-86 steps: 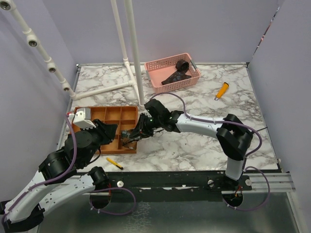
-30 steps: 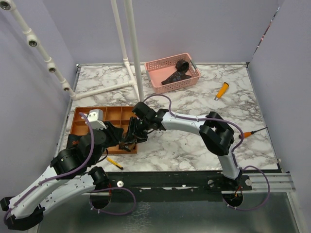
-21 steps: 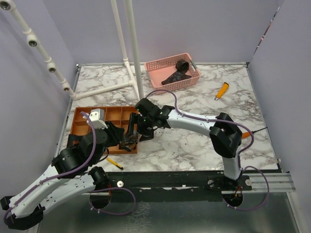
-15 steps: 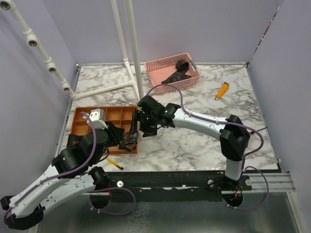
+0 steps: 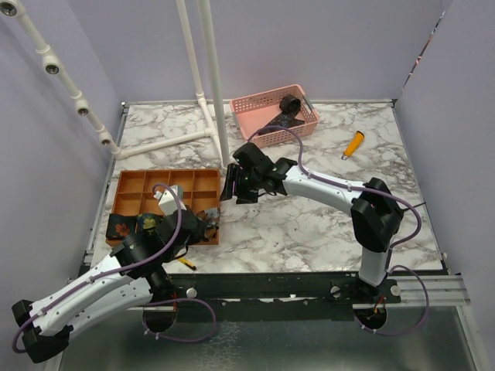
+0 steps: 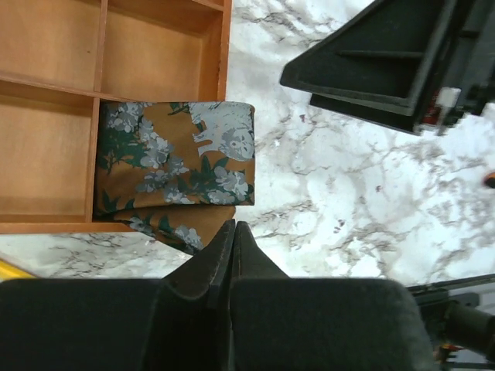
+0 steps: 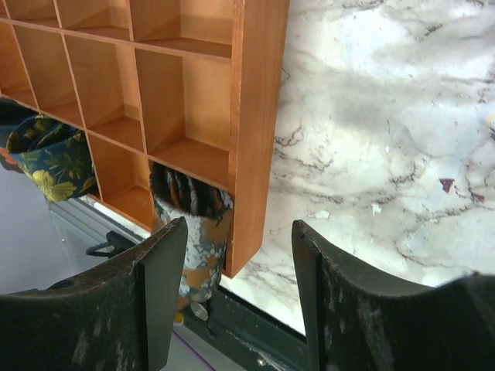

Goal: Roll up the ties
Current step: Place the tie in the storage box.

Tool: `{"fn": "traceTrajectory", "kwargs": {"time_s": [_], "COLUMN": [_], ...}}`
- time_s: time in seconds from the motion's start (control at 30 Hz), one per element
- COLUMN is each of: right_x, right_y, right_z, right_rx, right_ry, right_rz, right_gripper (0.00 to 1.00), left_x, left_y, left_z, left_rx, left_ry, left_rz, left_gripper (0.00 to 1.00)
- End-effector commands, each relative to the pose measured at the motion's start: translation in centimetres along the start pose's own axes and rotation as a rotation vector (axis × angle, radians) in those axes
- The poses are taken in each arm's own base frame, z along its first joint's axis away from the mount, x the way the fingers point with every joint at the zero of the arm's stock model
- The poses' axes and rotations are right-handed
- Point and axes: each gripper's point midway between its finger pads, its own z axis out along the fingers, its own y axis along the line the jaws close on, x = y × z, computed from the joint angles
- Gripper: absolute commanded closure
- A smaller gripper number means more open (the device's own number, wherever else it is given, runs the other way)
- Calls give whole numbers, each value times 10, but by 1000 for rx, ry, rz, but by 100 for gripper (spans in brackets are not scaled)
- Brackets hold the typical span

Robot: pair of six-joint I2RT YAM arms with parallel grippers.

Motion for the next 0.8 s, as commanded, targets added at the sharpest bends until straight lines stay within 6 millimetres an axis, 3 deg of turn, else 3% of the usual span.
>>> {"fn": "traceTrajectory", "kwargs": {"time_s": [0.0, 0.17, 0.3, 0.5, 0.77], "right_x": [-17, -27, -25, -20, -17], "right_y": [7, 2, 1, -5, -6], "right_z": [16, 36, 46, 51, 53], "right_rx": [-9, 23, 24, 32, 26], "right_ry": [-43, -32, -5, 8, 21], "right_rz": [-45, -69, -75, -85, -92], "right_gripper": [40, 41, 50, 58, 63], "left_x": [4, 25, 34, 44, 60], "left_y": [-8, -6, -1, 10, 27], "left_z": [-2, 4, 1, -11, -8], "left_rx": [38, 2, -13, -60, -141], "left_ry": [23, 118, 161, 230, 300], "left_rz": [-105, -94, -102, -79, 2], "left_gripper": [100, 100, 100, 100, 100]}}
